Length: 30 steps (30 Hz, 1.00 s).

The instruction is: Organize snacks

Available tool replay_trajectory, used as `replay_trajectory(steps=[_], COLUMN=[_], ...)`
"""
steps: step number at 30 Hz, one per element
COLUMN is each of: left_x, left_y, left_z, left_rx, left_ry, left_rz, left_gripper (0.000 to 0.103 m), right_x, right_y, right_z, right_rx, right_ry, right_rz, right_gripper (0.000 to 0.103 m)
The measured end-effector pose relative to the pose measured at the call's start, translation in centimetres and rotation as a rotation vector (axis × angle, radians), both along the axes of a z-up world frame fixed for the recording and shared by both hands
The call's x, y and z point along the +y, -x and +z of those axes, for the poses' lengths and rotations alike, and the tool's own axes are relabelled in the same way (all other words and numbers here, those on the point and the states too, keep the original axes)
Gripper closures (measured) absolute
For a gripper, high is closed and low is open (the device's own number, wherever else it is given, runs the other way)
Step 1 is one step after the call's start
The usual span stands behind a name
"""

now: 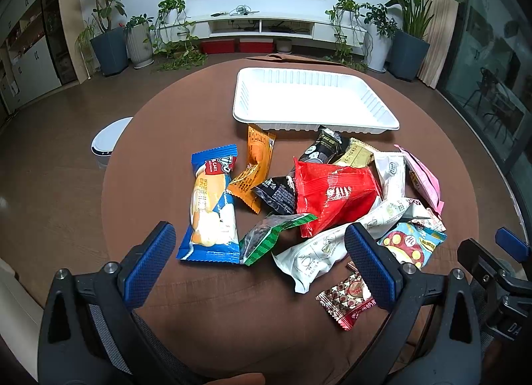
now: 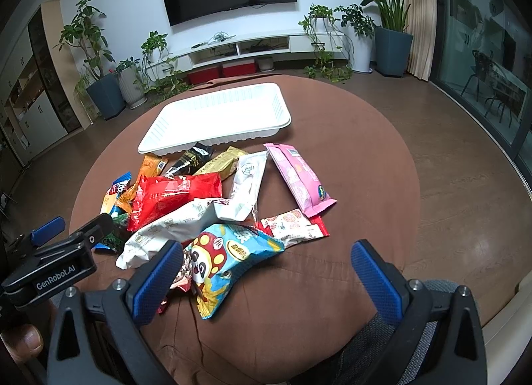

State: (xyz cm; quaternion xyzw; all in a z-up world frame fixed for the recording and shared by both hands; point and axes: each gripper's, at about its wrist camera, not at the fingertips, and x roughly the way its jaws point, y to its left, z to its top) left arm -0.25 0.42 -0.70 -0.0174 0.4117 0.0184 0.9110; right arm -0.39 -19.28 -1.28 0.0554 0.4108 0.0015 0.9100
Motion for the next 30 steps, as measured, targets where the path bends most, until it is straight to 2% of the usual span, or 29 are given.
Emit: replay_trajectory(steps=[30], left_x=[-0.06], left_y=[0.13], left_z=[-0.32], left_rx=[0.005], left_ry=[-0.001], left_rz=[0.000], left_gripper=[0.000], right_x=[-0.06], right_y=[-0.03], right_z=[-0.67], right_rx=[0.010], right_ry=[0.001], right_rz=[-0.002], right_gripper=[0.000])
